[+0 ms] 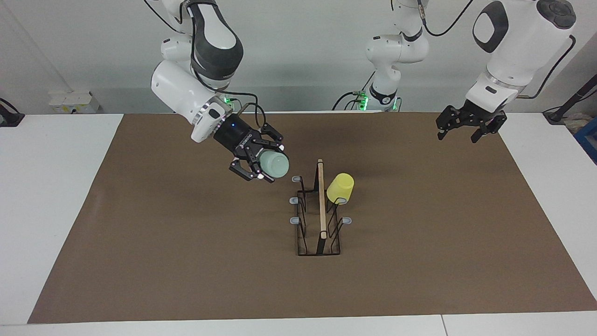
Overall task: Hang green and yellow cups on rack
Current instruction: 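Carry the green cup with the right gripper onto a rack peg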
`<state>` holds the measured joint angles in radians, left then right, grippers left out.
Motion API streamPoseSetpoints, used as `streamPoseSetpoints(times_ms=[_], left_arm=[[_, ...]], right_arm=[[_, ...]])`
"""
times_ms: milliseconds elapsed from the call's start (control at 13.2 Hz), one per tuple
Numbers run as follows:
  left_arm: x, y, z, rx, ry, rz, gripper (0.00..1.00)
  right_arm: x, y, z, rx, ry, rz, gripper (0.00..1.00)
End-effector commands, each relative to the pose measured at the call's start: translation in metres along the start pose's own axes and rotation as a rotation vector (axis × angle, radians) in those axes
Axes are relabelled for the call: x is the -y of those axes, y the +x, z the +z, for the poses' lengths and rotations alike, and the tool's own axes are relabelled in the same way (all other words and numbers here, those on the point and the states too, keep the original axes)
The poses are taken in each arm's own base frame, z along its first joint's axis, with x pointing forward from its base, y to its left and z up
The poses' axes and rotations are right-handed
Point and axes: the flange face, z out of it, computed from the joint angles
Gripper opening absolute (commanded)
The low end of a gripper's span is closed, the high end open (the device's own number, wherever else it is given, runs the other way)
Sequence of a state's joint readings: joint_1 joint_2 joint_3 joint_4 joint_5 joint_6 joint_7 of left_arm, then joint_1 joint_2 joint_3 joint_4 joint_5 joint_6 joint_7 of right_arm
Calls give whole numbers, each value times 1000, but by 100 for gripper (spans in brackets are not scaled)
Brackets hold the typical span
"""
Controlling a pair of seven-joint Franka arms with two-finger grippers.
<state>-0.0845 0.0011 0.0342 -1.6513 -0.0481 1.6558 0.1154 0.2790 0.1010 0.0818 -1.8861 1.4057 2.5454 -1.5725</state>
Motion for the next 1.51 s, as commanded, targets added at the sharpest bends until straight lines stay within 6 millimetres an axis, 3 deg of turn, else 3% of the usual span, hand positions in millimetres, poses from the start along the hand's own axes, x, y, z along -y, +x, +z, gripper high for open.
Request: streamPoseSetpoints(times_ms=[0,226,377,679,1208,1434], left_arm=[[1,-5,-3,-5,-7,4,100],[3,-5,-3,-7,-7,1,100],[4,-5,-3,-7,-7,0,100],[4,-5,-3,-7,-7,0,100],[4,-5,-3,-6,-7,0,100],[4,-5,-3,-6,-7,0,100]], right_arm=[[13,-33,-3,-108,-23,-5,0],[64,-63,33,-272,-41,50,0],[85,-77,47,-281,-40,39,0],[84,-114,73,-244,-61,-20,0],[90,-150,73,-186,-69,-62,0],[95,-155,77,-200,-83,-33,0]])
